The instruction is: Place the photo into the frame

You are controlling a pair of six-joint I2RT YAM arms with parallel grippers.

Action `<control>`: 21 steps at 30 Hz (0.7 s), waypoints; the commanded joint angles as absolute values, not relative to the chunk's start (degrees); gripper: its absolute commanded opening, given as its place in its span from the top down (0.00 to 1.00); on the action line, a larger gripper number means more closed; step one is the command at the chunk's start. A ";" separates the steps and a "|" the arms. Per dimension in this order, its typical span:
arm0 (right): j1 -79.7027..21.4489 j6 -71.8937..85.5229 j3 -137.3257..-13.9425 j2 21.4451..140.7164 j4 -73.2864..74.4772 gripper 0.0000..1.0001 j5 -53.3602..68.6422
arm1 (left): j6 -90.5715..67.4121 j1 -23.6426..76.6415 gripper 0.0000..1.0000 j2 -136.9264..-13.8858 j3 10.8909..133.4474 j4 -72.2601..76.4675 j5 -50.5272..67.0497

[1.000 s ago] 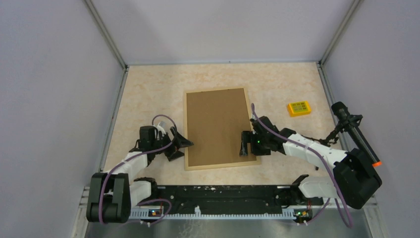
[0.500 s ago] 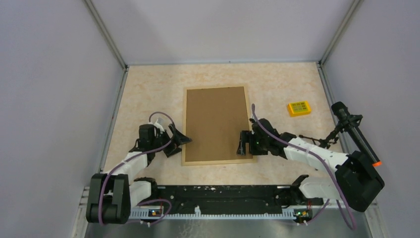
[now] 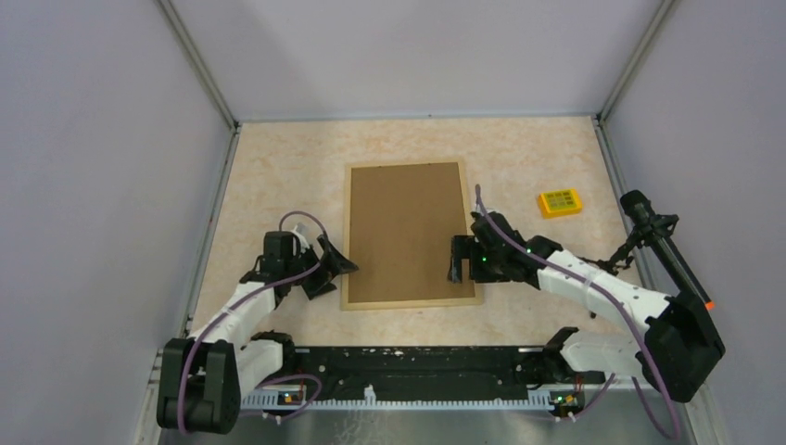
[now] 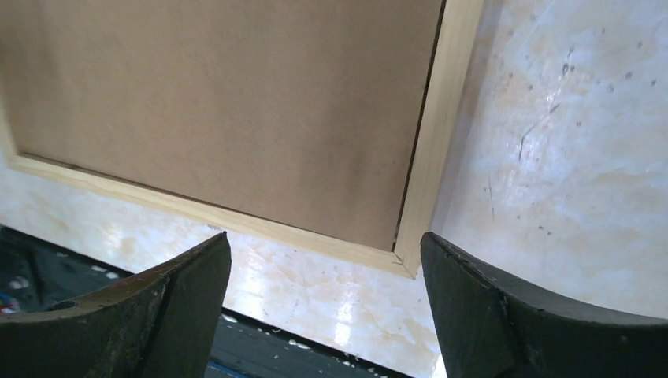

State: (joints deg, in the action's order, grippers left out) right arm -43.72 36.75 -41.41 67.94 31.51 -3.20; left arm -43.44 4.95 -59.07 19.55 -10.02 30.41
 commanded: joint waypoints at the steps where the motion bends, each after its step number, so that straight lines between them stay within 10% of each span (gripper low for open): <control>1: -40.46 33.72 -45.34 66.25 29.86 0.13 4.96 | -40.75 4.75 0.01 -58.19 22.25 -15.52 26.22; 6: -42.48 37.05 -41.39 68.03 16.36 0.24 17.55 | -41.52 4.92 0.01 -61.27 20.55 -12.84 31.77; 21: -49.51 35.55 -39.49 82.33 10.97 0.32 5.49 | -40.91 6.02 0.01 -68.64 20.31 -12.17 30.41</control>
